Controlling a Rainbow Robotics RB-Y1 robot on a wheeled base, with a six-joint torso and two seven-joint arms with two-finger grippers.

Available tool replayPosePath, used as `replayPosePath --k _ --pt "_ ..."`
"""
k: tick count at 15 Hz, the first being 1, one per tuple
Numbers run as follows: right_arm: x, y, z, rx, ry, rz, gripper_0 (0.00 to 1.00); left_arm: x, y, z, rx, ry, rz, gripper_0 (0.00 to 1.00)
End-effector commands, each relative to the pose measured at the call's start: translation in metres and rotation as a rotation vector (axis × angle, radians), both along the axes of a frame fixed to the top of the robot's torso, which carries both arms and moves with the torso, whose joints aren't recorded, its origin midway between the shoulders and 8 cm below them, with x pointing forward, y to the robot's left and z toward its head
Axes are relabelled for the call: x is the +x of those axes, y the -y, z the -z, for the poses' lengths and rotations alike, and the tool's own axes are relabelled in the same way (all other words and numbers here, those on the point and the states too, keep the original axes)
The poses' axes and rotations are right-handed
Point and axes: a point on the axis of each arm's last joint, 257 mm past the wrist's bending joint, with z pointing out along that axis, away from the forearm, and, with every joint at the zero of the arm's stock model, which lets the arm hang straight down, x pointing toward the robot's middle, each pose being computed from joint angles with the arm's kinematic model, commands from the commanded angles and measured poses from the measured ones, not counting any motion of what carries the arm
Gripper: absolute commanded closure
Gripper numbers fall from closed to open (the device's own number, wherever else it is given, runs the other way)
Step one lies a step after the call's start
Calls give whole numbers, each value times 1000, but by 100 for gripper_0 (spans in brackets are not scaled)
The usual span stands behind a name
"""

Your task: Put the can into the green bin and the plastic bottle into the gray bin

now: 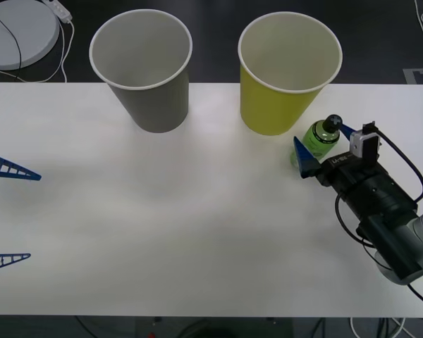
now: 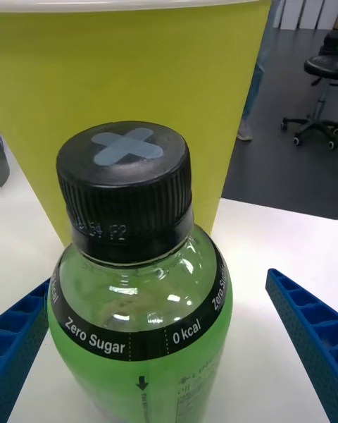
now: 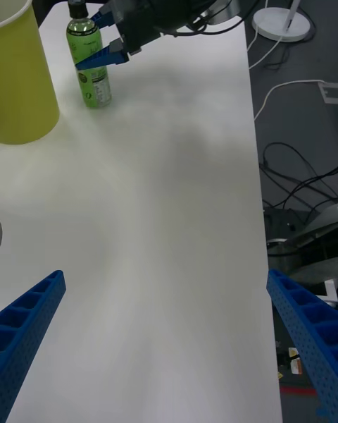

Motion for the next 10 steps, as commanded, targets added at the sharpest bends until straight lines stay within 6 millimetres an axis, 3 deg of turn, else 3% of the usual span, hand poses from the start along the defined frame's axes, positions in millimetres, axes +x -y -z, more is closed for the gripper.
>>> replayPosePath --k 1,3,4,5,6,10 --pt "1 -3 -1 4 0 -1 3 0 0 0 0 0 0 0" --pt "2 -1 1 2 -4 4 4 0 0 0 0 0 0 0" --pt "2 -3 0 3 -3 2 24 0 0 0 0 0 0 0" --pt "2 -3 0 2 -3 3 78 0 0 0 0 0 0 0" --pt "2 -3 0 3 -3 5 100 0 0 0 0 0 0 0" --pt "1 -2 1 3 -5 5 100 0 0 0 0 0 0 0"
